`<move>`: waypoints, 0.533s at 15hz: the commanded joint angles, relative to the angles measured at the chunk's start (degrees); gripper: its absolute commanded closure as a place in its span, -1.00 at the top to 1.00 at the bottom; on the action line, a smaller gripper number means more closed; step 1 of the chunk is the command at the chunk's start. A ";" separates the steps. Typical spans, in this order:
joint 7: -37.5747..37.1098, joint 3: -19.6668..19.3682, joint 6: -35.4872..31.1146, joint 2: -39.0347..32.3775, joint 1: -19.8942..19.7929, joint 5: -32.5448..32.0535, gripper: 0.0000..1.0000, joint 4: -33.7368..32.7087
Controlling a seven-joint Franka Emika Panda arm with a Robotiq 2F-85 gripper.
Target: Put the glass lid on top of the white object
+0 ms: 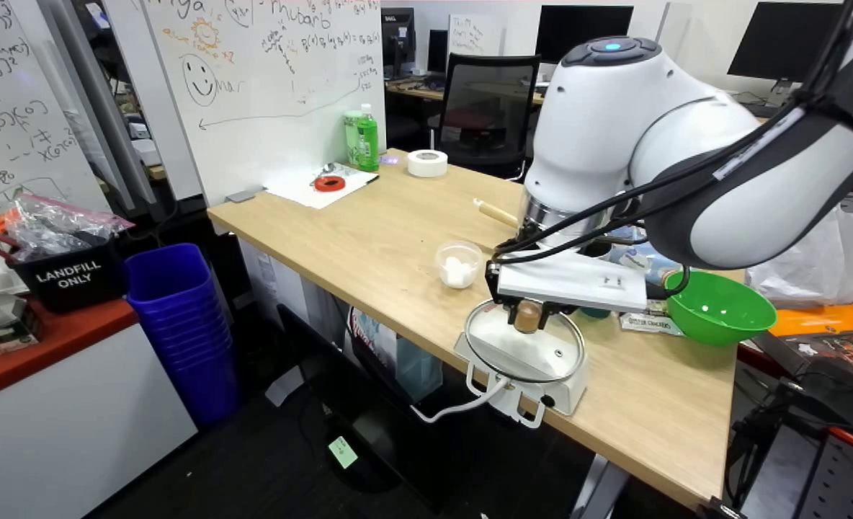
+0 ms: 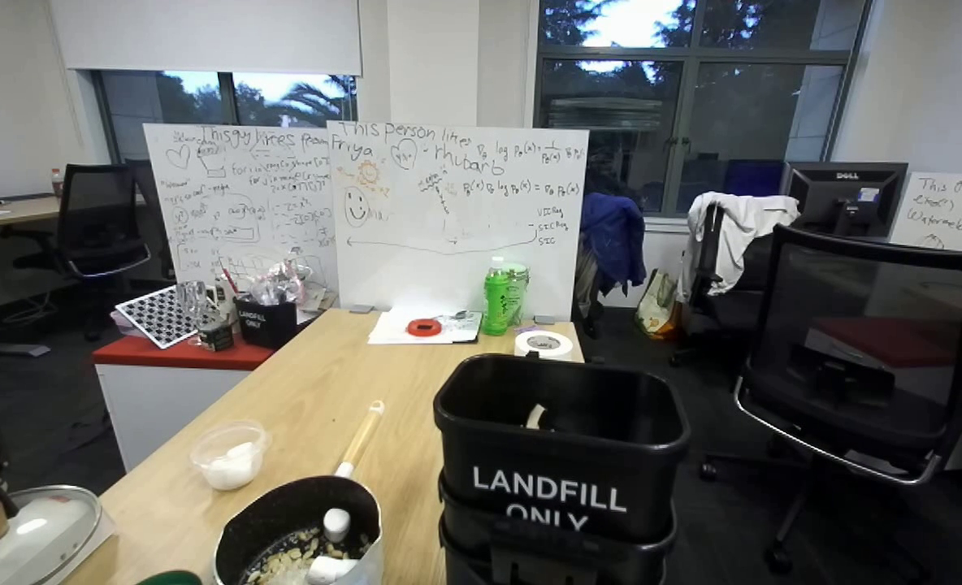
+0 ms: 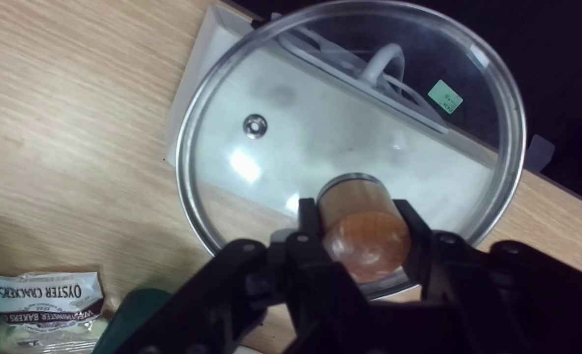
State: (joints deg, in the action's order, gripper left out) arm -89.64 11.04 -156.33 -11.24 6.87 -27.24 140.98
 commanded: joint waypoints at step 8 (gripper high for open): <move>-3.24 -0.81 0.26 -1.39 1.04 -3.19 -0.68 -0.66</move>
State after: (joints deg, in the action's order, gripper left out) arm -90.64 10.97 -156.22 -11.25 7.29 -28.92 141.00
